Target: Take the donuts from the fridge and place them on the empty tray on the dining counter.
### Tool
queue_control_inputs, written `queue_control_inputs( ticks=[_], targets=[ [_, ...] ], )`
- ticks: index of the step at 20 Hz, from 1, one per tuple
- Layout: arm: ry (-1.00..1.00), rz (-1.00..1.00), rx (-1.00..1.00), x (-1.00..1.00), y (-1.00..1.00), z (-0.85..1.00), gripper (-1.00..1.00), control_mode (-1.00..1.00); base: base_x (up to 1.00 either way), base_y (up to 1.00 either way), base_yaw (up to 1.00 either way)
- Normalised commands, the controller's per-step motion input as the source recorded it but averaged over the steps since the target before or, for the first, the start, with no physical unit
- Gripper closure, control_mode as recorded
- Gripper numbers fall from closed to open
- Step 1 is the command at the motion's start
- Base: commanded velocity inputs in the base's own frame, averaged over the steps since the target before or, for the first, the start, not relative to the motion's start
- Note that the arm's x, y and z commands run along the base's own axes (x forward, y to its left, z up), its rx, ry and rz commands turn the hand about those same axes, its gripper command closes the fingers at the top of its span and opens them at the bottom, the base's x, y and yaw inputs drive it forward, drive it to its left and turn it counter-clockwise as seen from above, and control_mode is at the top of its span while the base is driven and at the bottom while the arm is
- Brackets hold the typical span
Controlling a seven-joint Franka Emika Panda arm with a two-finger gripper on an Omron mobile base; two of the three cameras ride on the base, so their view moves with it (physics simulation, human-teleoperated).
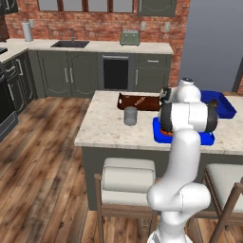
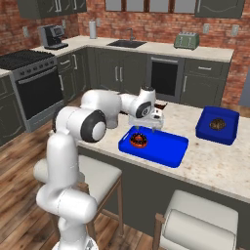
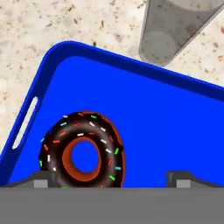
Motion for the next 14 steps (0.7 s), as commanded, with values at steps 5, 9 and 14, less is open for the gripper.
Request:
queue_control_inputs(
  ticks=[5,9,14],
  targets=[
    [-0.39,-0.1,0.0,-1.0,0.26,0.25,-1.0,-1.0,0.0,0.0,0.0],
    [-0.18,-0.16,-0.01,-1.0,0.54,0.63,-1.0,-1.0,0.0,0.0,0.0],
    [0.02,-0.12,-0.1,-0.98,0.43,0.97,-1.0,-1.0,0.0,0.0,0.0]
  ],
)
